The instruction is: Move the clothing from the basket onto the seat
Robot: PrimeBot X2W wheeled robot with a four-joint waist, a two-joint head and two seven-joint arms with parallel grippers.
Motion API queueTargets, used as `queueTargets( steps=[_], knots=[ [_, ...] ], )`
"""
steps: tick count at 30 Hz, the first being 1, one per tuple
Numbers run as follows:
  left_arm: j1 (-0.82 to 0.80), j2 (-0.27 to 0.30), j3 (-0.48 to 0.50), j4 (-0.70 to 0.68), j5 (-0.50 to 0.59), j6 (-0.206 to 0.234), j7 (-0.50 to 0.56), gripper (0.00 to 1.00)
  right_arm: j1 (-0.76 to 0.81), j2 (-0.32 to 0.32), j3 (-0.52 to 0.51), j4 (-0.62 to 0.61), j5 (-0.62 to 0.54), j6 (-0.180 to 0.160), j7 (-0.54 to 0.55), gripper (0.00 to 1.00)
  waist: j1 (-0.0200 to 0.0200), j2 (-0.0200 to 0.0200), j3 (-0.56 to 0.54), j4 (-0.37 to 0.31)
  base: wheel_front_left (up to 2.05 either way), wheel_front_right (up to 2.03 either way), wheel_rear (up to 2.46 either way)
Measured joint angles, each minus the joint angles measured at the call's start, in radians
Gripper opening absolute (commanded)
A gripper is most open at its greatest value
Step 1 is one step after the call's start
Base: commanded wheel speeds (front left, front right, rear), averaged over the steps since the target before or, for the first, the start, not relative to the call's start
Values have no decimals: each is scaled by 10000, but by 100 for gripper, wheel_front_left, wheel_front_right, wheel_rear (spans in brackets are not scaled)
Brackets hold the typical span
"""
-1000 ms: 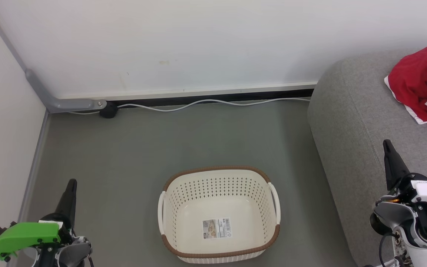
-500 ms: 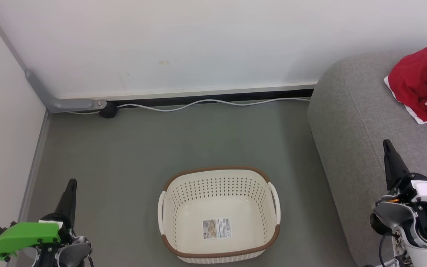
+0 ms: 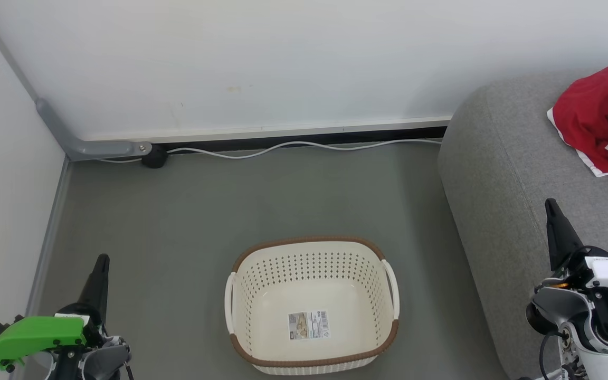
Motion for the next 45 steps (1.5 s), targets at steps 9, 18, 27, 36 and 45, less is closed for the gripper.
queueTargets(
  steps=[9,18,27,36,45],
  knots=[
    [0,0,0,-2,0,0,-2,0,1,0,2,-4,0,0,0,0,0,0,0,0,0,0,0],
    [0,0,2,-13,0,0,0,0,2,0,4,-4,0,0,0,0,0,0,0,0,0,0,0],
    [0,0,2,-17,0,0,-2,0,2,0,8,-6,2,0,-2,0,0,0,0,0,0,0,0],
    [0,0,2,-19,0,0,0,0,3,0,10,-8,2,0,-2,0,0,0,1,0,0,0,0],
    [0,0,2,-21,0,0,0,0,3,0,12,-8,2,0,-2,0,0,0,1,0,0,0,0]
  ],
)
